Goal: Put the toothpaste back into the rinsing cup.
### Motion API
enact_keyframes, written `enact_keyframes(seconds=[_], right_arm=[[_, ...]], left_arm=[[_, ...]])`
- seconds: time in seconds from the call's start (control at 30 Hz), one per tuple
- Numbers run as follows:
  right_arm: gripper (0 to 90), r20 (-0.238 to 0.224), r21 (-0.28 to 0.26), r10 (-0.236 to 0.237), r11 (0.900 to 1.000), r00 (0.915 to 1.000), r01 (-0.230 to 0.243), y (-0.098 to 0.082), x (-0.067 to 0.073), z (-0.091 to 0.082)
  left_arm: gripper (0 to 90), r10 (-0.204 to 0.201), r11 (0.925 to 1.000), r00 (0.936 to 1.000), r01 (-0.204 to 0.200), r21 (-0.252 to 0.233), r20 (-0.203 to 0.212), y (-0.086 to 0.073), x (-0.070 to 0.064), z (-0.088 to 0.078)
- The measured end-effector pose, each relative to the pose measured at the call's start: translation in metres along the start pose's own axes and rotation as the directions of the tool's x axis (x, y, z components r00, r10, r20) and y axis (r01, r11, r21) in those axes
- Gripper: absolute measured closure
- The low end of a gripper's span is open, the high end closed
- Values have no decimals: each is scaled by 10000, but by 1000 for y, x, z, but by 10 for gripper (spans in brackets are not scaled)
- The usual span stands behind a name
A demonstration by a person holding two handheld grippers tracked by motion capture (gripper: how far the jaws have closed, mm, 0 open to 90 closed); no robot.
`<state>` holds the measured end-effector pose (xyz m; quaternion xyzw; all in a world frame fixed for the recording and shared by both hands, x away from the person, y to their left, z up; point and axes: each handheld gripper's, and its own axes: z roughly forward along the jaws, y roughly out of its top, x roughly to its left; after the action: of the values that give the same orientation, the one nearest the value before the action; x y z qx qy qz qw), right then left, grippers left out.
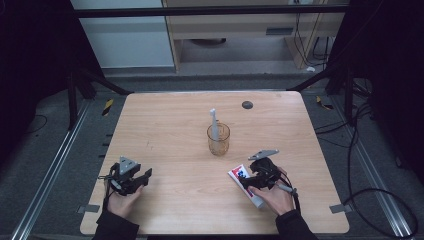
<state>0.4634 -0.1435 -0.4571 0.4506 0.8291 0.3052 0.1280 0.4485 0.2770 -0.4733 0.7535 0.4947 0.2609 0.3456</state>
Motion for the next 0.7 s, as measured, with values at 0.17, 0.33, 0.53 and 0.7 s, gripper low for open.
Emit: enact_keyframes(seconds=[0.17, 0.33, 0.53, 0.7], right_arm=[[268, -38, 359, -15, 9994, 10000, 16, 1, 4, 4], [270, -54, 771, 9, 9970, 10000, -4, 1, 5, 7], [276, -53, 1108, -84, 9938, 10000, 90, 0, 6, 14], [289, -101, 1349, -81, 9908, 9999, 94, 0, 7, 19]], left_arm=[[498, 23, 10000, 10000, -23, 54, 30, -1, 1, -1], [487, 9, 10000, 10000, -9, 19, 77, 0, 0, -2], [486, 65, 9999, 10000, -65, 80, 41, -1, 0, -2], [486, 124, 9998, 9999, -125, 142, 54, -1, -1, -1]])
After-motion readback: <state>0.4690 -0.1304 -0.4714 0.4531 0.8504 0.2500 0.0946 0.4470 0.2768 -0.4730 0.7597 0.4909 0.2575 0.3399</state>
